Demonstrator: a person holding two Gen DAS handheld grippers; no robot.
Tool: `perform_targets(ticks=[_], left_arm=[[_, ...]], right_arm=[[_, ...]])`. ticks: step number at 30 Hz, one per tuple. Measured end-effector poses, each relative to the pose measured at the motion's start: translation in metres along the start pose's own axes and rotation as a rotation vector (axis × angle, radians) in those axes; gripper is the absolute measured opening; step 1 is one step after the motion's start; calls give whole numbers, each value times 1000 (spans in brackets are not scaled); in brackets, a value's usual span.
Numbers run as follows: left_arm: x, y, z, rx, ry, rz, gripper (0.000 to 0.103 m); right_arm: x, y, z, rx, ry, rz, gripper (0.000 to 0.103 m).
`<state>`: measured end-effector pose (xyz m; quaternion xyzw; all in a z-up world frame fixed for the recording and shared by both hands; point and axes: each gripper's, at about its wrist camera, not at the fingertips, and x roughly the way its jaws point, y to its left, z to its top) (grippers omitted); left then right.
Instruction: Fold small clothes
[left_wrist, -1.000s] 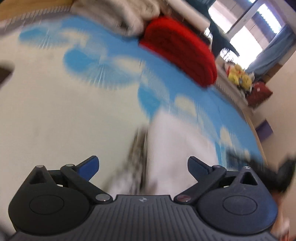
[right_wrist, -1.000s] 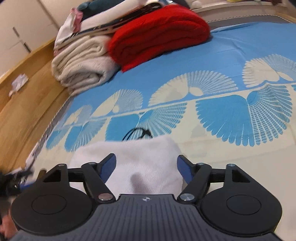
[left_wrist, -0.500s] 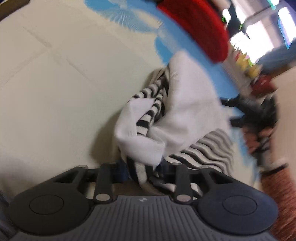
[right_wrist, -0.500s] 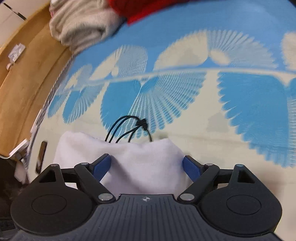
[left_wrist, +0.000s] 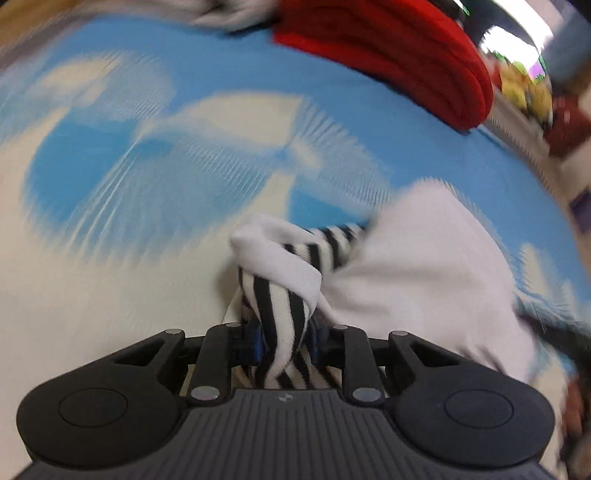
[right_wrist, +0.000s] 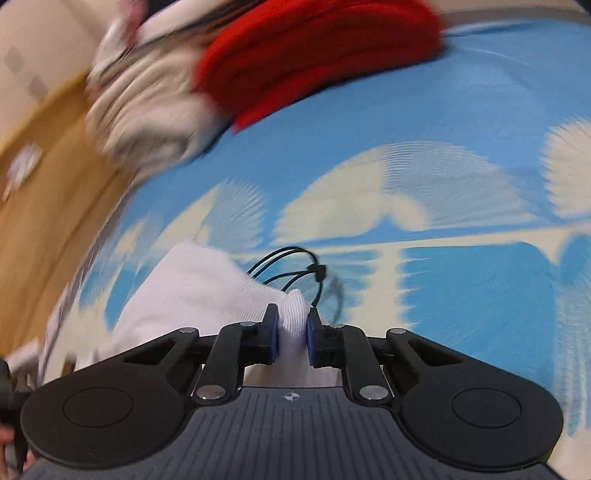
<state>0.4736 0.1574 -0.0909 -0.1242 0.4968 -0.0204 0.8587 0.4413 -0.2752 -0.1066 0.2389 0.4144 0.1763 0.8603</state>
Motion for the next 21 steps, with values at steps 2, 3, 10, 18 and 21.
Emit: perform_targets(ticks=[2,3,10,18,21], left_arm=[[30,-40,43,130,2,19,25],[43,-62,60,190,1,14,25],[84,-152,103,353,-17,-49,25],[68,-110,124,171,-141,24,102],[34,-84,116,138,-175,107,102]], right_arm=[[-16,-20,-15,33,-33,-6,14],[-26,-27,-23,49,-51,1,14],[-56,-40,-70,116,-99,28,14],[-54,-28,-67,72,-124,-39,30],[-65,-21,-62,41,-175,-139,40]])
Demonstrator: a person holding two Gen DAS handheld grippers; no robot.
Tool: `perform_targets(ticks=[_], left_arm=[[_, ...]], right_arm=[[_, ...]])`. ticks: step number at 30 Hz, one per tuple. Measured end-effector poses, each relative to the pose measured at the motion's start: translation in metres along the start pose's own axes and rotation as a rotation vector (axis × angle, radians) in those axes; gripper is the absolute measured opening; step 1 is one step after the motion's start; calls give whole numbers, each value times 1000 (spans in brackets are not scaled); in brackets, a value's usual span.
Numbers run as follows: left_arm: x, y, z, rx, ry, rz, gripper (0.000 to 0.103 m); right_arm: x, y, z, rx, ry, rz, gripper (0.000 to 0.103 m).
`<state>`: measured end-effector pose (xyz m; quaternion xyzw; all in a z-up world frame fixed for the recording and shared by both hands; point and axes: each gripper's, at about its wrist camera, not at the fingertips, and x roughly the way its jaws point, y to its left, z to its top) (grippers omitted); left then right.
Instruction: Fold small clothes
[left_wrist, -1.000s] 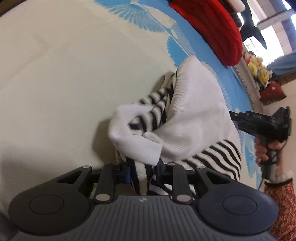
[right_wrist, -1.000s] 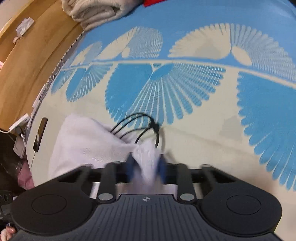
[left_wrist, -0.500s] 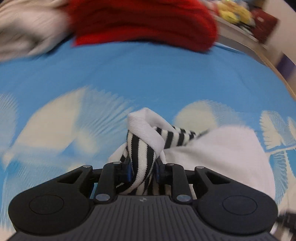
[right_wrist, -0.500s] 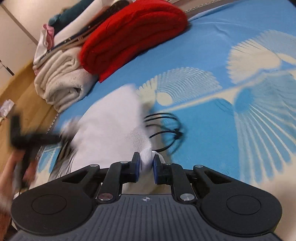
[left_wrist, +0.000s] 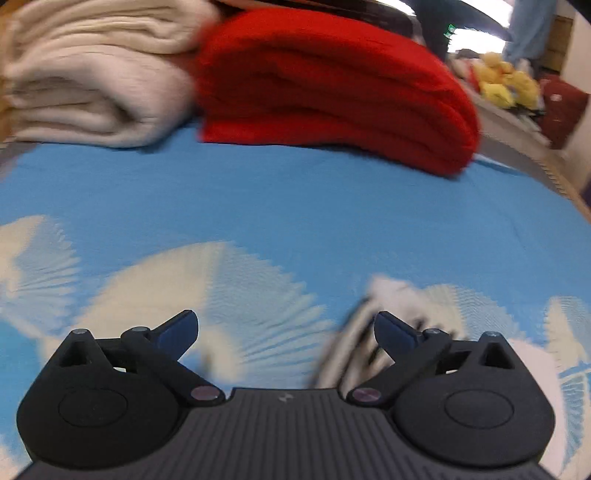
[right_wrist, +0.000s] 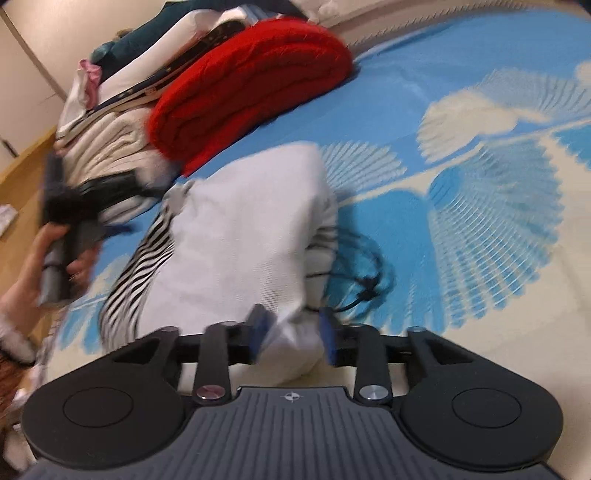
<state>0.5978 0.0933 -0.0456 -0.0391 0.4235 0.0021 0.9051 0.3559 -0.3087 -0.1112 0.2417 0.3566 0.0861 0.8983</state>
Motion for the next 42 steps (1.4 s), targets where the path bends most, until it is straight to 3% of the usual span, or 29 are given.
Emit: perform_targets(ticks=[4,8,10,13,16,19,22,24,28,36,42], left_arm=[[-72,26,-42,40,-50,70,102],[-164,19,-114,72,-96,66,103],[-198,11,-154,66,-94,53,103],[-232,-6,-210,47,-76,65,103],[-243,-19,-241,63,-94,73,103],[-238,-31,-254,112,-137,99,103],[-227,-45,-258,152,-154,126,103],[-222,-50,-257,158,-145,67,103],[-213,-57,-252,176,-165,56,103],[-196,-56,-247,171,-112,41,103],[-199,-55,-250,171,-115,42,102]], right_arm=[[-41,25,10,-99,-88,-105,48],[-98,74,3,-248,-168,-156,79],[-121,99,-12,-299,-201,-180,89],[-141,122,-41,-289,-202,-205,99],[-148,126,-75,-198,-181,-241,101],[-141,126,-106,-144,-181,-279,101],[-123,126,-119,-203,-165,-275,100],[-115,129,-121,-269,-176,-295,100],[-108,134,-118,-360,-186,-307,100],[-87,131,-111,-367,-142,-329,100],[-85,132,-115,-348,-124,-315,100]])
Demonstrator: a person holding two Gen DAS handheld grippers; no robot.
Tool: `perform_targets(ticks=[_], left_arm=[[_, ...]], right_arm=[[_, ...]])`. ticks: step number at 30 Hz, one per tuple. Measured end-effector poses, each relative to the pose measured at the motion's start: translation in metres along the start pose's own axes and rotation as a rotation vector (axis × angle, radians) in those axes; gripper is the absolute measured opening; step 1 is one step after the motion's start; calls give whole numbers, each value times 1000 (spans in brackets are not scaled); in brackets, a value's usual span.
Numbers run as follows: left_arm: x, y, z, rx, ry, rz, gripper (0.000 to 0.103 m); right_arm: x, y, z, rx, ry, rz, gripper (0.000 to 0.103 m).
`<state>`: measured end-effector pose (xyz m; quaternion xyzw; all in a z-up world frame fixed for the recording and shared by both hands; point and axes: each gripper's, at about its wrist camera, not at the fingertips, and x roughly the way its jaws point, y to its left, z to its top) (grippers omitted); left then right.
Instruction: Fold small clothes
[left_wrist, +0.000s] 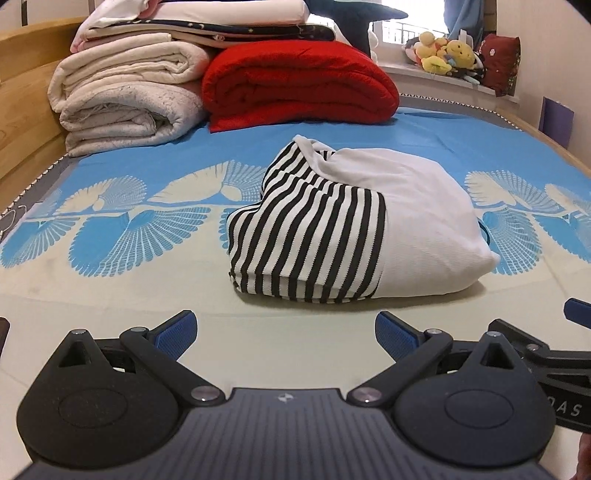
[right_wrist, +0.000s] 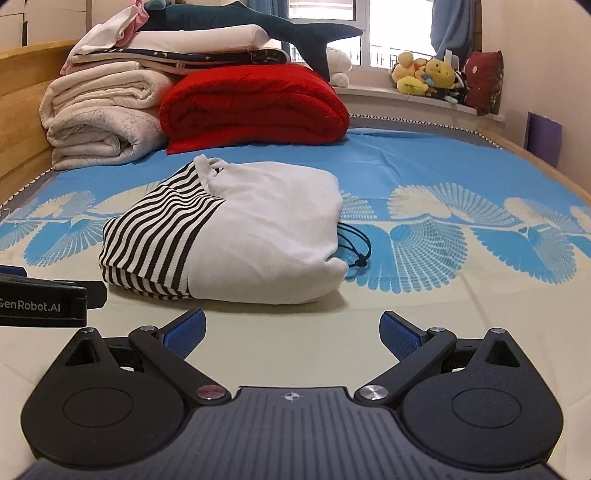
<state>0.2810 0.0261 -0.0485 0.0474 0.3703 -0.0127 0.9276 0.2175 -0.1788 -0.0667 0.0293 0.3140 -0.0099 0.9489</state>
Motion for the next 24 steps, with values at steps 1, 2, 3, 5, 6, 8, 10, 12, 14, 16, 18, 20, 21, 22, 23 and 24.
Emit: perform_targets(ticks=[1,2,3,5,6,8,10,12,14,16,18,20,21,22,23,24], left_arm=[[-1,0,-1,4,-2,2,103],[-1,-1,-1,7,-3,6,103],[-1,-2,-1,10,-4,10,103],[-1,-3,-2,12,-7,19,103],[-1,-3,-2,12,-7,21,103],[-1,-3,-2,9,-5,21,103],[-1,-3,-2,10,-5,21,103],[-1,-3,-3,10,-6,26,103],[0,-3,-2,7,-3,26,103],[0,-3,-2,6,-1,24,103],[0,-3,-2,7,-1,24,103],[0,-3,-2,6,-2,24,103],[0,-3,-2,8,-1,25,103],[0,-3,-3,8,-2,26,103],[0,-3,-2,8,-1,26,103],[0,-3,-2,7,-1,26,103]], right_arm=[[0,0,-1,-2,0,0,100],[-1,1,-1,-4,0,0,100],[-1,0,-2,-5,-1,0,100],[-2,0,-2,-5,1,-1,100],[-2,-1,-2,-2,2,-1,100],[-3,-2,-2,0,1,2,100],[-3,-1,-2,-3,0,1,100],[-2,-1,-2,-4,1,3,100],[-2,-1,-2,-4,2,3,100],[-2,-1,-2,-5,3,5,100],[-2,0,-2,-8,3,6,100],[-1,0,-2,-8,6,5,100],[-1,0,-2,-6,7,5,100],[-1,0,-2,-4,8,5,100],[-1,0,-2,-3,10,5,100],[-1,0,-2,-1,10,4,100]])
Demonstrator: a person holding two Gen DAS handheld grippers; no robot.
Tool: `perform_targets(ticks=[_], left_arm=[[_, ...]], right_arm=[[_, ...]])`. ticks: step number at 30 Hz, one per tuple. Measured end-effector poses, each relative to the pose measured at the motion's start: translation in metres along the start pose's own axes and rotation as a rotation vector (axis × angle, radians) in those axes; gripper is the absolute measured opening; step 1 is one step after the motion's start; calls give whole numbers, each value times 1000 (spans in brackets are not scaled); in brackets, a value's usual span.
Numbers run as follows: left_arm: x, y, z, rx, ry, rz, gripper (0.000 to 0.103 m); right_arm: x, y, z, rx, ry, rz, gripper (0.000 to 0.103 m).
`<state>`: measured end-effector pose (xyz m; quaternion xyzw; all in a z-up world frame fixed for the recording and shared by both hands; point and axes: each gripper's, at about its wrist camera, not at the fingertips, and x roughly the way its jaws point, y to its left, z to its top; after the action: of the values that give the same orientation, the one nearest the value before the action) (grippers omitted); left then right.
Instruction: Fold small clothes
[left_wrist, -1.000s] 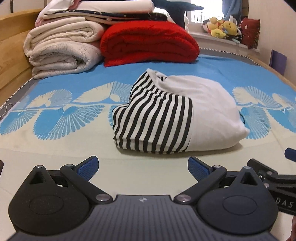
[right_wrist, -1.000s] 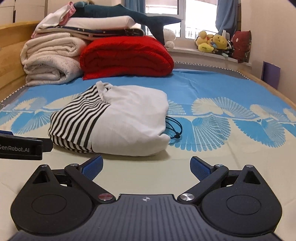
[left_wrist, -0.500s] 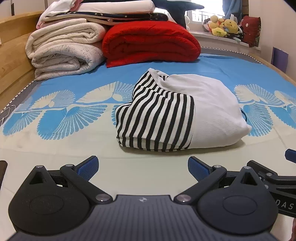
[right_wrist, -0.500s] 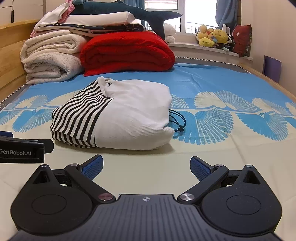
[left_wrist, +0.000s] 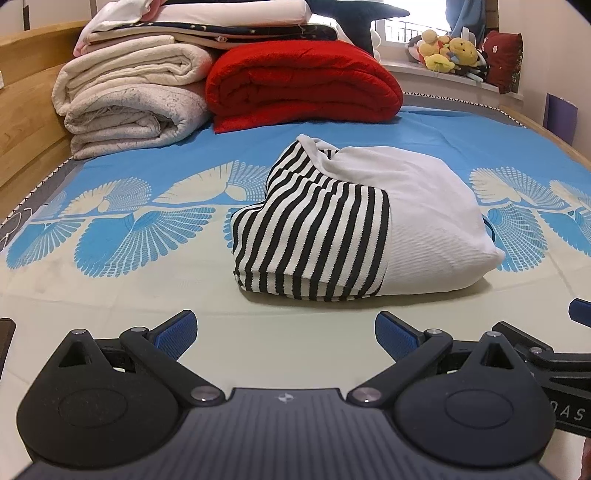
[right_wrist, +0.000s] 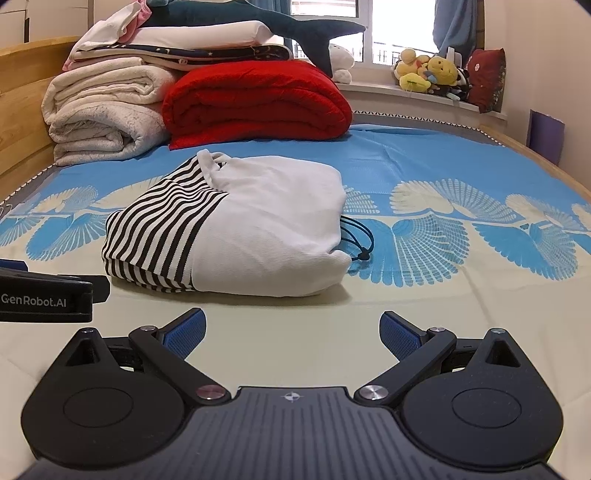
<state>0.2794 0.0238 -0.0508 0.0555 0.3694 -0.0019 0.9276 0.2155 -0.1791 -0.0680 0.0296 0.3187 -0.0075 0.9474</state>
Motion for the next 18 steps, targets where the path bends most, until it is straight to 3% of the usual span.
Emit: perform_targets(ticks=[18], left_arm=[[0,-1,-1,0,4,7,103]], right_arm=[[1,0,-1,-5,7,9,100]])
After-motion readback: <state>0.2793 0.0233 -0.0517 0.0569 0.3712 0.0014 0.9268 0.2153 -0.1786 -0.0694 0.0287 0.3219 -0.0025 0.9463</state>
